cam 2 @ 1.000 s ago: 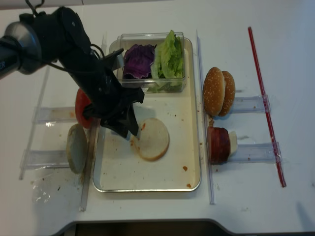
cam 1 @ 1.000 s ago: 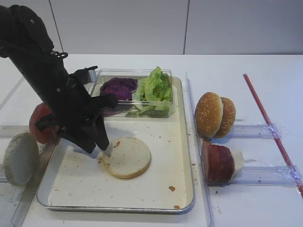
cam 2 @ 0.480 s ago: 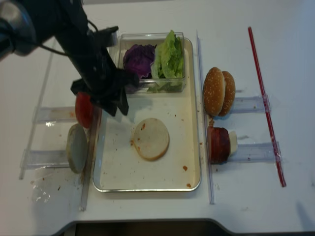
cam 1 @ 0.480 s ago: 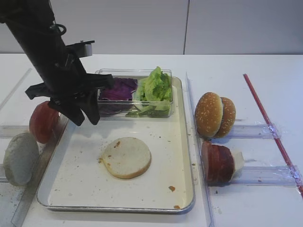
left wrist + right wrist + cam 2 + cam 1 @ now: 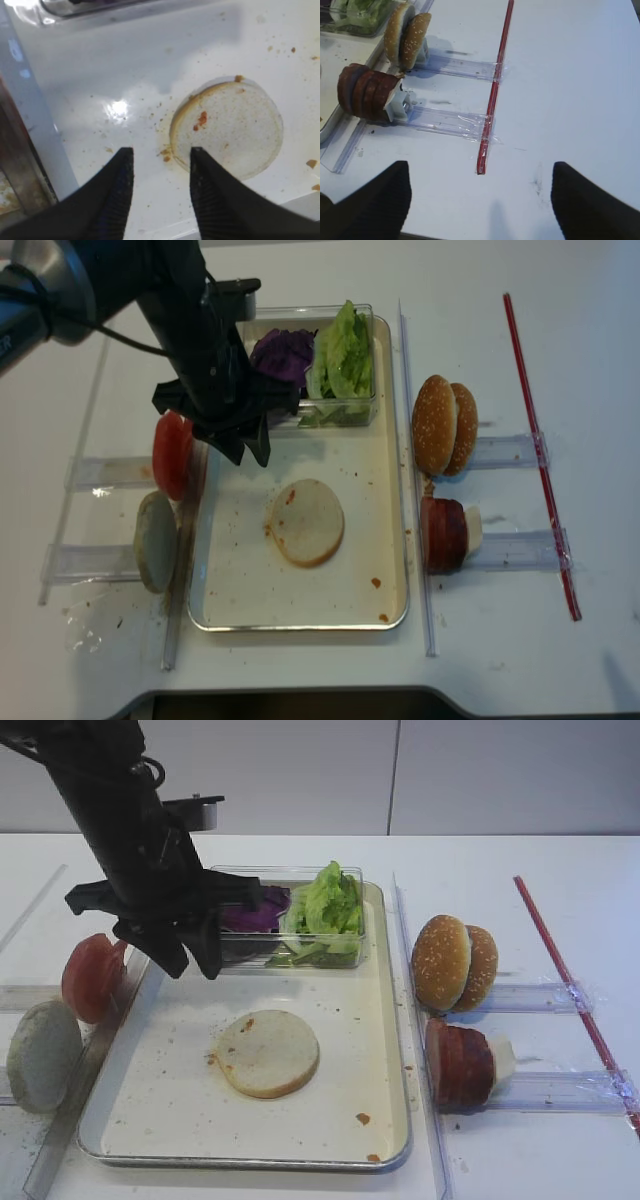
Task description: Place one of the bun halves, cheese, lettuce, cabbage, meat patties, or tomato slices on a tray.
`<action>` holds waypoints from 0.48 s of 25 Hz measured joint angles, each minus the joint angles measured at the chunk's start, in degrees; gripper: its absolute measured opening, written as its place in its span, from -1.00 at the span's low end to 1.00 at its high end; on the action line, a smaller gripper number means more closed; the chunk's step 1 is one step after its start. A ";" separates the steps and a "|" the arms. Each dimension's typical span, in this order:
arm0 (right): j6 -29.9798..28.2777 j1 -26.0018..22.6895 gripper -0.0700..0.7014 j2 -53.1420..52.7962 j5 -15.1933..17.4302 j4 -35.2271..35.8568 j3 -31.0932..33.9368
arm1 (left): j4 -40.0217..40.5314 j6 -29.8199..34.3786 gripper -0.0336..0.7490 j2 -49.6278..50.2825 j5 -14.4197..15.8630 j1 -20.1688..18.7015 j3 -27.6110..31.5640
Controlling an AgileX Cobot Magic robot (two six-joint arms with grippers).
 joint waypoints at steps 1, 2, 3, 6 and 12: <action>0.00 0.00 0.69 0.00 0.00 0.00 0.00 | 0.39 -0.04 -0.24 -0.63 0.00 -0.10 0.00; 0.00 0.00 0.69 0.00 0.00 0.00 0.00 | 0.92 -0.18 -0.24 -1.66 0.10 -0.10 0.00; 0.00 0.00 0.69 0.00 0.00 0.00 0.00 | 1.95 -0.56 -0.24 -2.88 0.21 -0.10 0.00; 0.00 0.00 0.69 0.00 0.00 0.00 0.00 | 6.71 -1.73 -0.23 -6.75 0.47 -0.10 0.00; 0.00 0.00 0.69 0.00 0.00 0.00 0.00 | 11.43 -2.33 -0.23 -12.36 0.92 2.02 0.00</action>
